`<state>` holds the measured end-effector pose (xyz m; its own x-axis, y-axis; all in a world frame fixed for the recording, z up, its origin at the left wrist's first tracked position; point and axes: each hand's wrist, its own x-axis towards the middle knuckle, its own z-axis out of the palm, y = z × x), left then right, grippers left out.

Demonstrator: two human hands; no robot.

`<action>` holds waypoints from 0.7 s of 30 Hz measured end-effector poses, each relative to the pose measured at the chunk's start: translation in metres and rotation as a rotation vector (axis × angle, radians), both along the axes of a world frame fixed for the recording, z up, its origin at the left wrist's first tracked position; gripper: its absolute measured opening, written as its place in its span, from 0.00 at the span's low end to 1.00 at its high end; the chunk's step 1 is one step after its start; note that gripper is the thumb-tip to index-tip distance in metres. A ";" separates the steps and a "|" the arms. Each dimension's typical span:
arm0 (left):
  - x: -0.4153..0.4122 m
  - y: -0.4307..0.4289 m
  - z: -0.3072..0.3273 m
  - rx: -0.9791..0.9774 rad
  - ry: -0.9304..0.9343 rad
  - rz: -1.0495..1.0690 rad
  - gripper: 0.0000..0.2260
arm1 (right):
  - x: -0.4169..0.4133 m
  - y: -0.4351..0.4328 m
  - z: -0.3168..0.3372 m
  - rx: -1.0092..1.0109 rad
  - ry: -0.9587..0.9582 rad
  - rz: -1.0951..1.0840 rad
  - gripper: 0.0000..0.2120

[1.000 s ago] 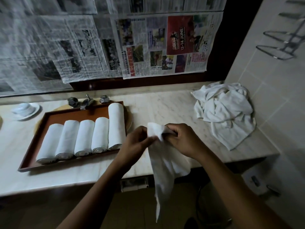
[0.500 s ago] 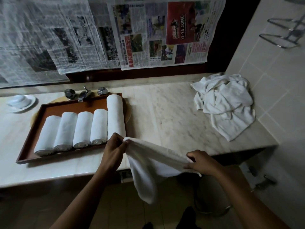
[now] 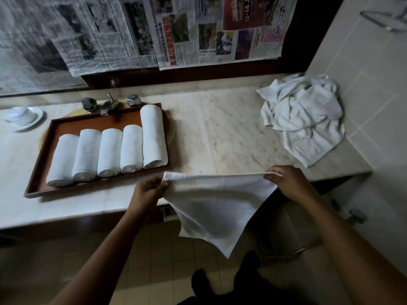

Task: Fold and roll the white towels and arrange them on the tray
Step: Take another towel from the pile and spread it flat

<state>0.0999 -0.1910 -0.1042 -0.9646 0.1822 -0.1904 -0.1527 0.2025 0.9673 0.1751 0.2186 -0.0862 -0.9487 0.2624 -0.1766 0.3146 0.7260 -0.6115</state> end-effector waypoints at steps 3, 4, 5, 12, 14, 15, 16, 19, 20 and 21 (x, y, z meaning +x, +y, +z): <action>0.002 0.007 0.005 0.065 -0.030 0.023 0.04 | 0.003 0.001 0.009 -0.015 0.066 -0.004 0.07; 0.001 0.009 0.006 0.076 -0.026 0.029 0.05 | 0.004 0.000 0.011 -0.031 0.087 -0.007 0.06; 0.000 0.011 0.009 0.072 -0.021 0.032 0.06 | 0.005 -0.001 0.011 -0.059 0.101 -0.017 0.06; -0.001 0.020 0.017 0.065 0.009 0.123 0.06 | 0.015 0.003 0.006 -0.103 0.138 -0.043 0.06; -0.001 0.019 0.016 0.029 0.038 0.130 0.06 | 0.016 0.007 0.006 -0.088 0.135 -0.027 0.07; -0.001 0.019 0.015 0.018 0.051 0.136 0.06 | 0.017 0.008 0.007 -0.075 0.138 -0.026 0.06; -0.002 0.018 0.014 0.016 0.058 0.138 0.05 | 0.017 0.010 0.006 -0.068 0.150 -0.026 0.05; -0.002 0.020 0.012 -0.062 0.113 0.116 0.02 | 0.019 0.009 0.014 -0.054 0.166 -0.053 0.04; -0.001 0.023 0.013 -0.147 0.150 0.134 0.03 | 0.019 0.009 0.016 -0.064 0.169 -0.064 0.04; 0.001 0.024 0.014 -0.240 0.190 0.167 0.06 | 0.021 0.005 0.020 -0.070 0.164 -0.074 0.05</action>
<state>0.1009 -0.1665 -0.0899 -0.9997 -0.0096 -0.0228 -0.0247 0.4148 0.9096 0.1960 0.2241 -0.0662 -0.9449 0.3248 -0.0417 0.2575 0.6582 -0.7074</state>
